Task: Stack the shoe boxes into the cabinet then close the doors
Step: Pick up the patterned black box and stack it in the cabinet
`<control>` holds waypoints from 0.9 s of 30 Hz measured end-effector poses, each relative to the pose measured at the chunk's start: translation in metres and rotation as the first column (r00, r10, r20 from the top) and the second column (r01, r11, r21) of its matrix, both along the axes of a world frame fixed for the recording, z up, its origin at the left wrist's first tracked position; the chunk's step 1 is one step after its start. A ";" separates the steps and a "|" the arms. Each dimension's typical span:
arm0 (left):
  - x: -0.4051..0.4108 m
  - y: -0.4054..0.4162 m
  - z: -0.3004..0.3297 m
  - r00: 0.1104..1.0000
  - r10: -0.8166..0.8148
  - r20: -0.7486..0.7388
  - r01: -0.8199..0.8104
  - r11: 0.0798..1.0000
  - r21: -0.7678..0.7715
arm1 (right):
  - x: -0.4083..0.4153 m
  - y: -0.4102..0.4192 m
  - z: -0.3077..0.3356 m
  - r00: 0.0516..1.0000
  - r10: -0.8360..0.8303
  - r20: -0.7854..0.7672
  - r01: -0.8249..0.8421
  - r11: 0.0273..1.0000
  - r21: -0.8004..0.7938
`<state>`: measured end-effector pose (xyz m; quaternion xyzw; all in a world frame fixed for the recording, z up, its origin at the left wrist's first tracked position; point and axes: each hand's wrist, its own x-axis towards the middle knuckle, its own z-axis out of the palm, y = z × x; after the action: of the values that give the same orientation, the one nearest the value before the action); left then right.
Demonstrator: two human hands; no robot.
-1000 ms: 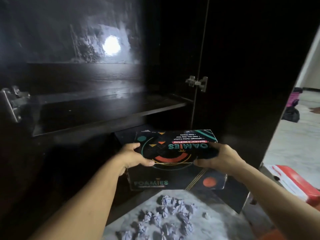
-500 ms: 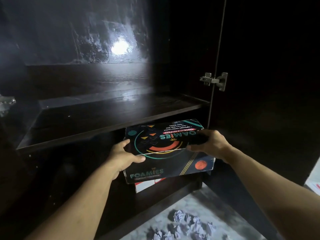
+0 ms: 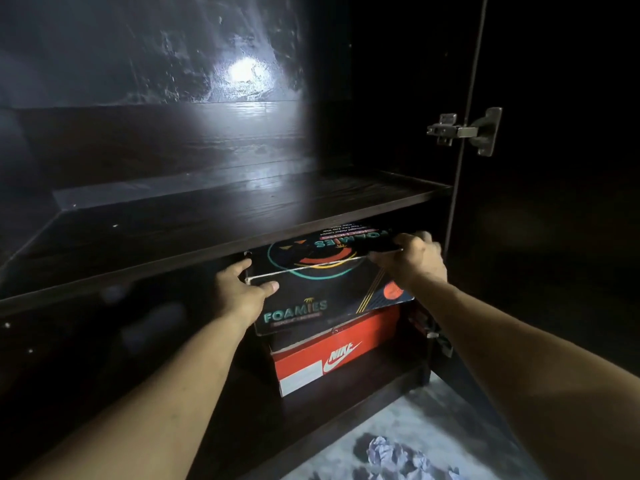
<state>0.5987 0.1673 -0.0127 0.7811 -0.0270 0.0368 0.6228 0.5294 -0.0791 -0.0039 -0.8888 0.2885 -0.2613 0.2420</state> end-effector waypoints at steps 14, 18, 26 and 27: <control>0.033 -0.026 -0.012 0.976 0.181 0.122 -0.196 0.974 0.118 | 0.036 0.008 -0.044 0.935 0.298 -0.194 -0.313 0.948 -0.053; 0.042 -0.024 -0.017 0.964 0.235 0.127 -0.256 0.949 0.182 | 0.034 0.008 -0.043 0.882 0.350 -0.316 -0.375 0.927 -0.021; 0.015 -0.028 -0.021 0.985 0.169 0.023 -0.162 0.883 0.440 | 0.004 0.002 -0.018 0.834 0.372 -0.407 -0.405 0.914 0.005; 0.006 -0.028 -0.022 0.993 0.115 -0.023 -0.091 0.875 0.475 | -0.005 0.001 -0.013 0.835 0.356 -0.419 -0.393 0.920 -0.001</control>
<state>0.6049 0.1389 -0.0345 0.9104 0.0223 0.0422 0.4110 0.5243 -0.0783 -0.0172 -0.9724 0.1415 -0.0288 0.1834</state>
